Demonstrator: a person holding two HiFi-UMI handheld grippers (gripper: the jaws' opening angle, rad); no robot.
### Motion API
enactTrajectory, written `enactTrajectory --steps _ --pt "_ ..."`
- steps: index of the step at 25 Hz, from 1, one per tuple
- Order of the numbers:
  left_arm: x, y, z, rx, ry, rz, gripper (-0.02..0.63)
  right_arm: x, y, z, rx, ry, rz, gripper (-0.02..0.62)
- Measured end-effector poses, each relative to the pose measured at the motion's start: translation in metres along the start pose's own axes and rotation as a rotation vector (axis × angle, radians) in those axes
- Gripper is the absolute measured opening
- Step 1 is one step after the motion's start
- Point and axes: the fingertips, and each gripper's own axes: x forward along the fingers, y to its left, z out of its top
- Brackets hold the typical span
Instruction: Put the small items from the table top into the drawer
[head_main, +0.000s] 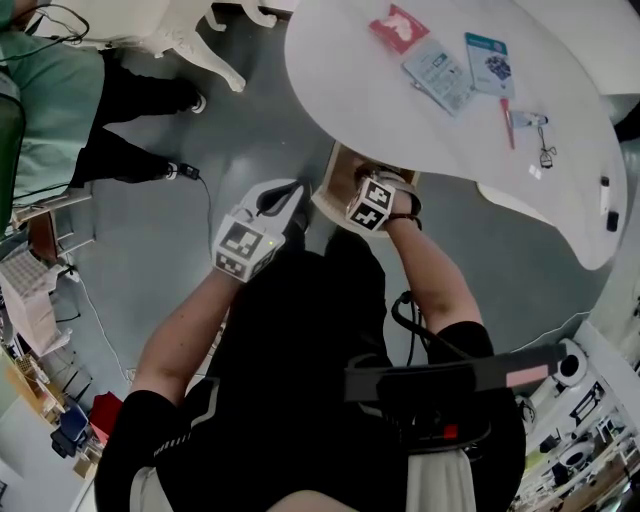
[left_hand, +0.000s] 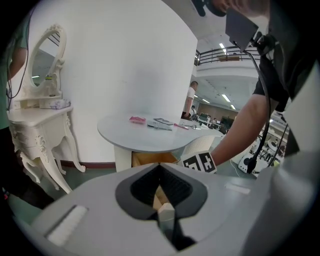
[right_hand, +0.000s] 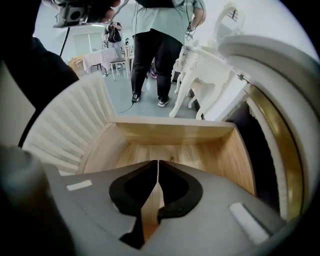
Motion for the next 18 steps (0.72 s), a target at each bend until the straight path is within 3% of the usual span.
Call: enactTrajectory --steps 7,14,18 --pt "-0.009 -0.022 0.023 0.068 -0.014 -0.002 0.0 -0.049 0.005 0.02 -0.013 -0.104 -0.015 0.003" --pt "-0.016 -0.033 0.055 0.045 -0.072 0.023 0.0 -0.11 -0.004 0.021 0.13 -0.233 -0.07 0.003" --pt "-0.017 -0.038 0.068 0.092 -0.073 0.018 0.0 -0.141 -0.017 0.015 0.246 -0.31 -0.104 0.003"
